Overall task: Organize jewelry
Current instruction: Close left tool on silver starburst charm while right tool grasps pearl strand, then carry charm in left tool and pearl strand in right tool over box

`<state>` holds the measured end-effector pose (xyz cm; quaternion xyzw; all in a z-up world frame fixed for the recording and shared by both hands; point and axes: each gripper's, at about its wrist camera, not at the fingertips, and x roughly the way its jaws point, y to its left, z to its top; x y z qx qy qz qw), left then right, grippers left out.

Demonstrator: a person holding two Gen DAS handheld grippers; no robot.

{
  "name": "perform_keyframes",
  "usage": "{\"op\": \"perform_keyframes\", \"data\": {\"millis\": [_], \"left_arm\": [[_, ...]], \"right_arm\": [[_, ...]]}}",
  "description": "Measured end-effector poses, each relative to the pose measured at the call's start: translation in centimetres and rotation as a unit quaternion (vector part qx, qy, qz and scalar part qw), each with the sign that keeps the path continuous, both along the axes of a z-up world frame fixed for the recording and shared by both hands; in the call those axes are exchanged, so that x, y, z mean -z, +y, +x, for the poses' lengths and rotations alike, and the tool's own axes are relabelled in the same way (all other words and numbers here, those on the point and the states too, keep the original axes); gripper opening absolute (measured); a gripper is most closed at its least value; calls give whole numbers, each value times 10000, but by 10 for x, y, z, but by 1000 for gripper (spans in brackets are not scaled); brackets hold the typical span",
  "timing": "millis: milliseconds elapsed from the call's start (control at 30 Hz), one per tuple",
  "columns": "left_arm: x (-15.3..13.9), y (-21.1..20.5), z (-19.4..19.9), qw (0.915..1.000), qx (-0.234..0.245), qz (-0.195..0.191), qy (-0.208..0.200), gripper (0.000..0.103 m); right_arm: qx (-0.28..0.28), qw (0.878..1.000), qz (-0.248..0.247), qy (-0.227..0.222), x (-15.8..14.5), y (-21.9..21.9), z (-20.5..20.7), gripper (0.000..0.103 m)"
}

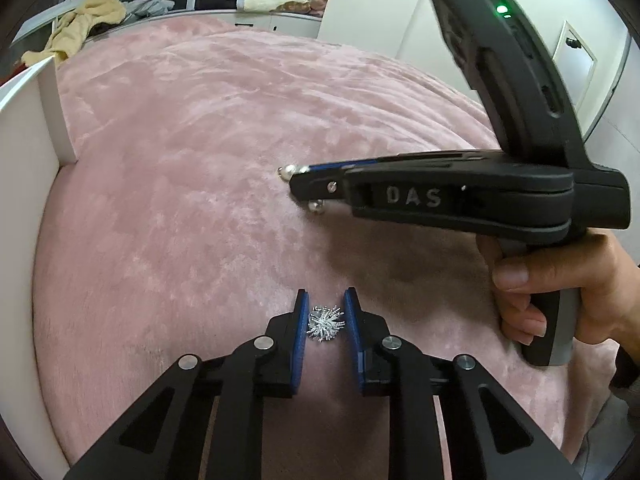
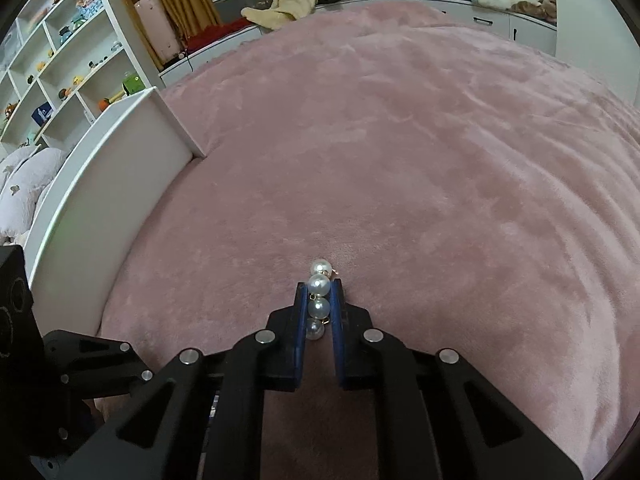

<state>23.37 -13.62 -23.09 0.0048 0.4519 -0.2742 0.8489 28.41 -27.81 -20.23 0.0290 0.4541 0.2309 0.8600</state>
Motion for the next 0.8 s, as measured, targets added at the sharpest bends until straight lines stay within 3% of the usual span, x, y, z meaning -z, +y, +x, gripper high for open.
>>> {"op": "perform_keyframes", "data": {"millis": [233, 800], "left_arm": [[-7, 1, -6, 9999, 31, 149, 61, 23], [-48, 3, -29, 9994, 30, 285, -199, 23]], "right_arm": [[298, 9994, 171, -41, -16, -17, -6, 12], [294, 9992, -240, -84, -44, -21, -32, 12]]}}
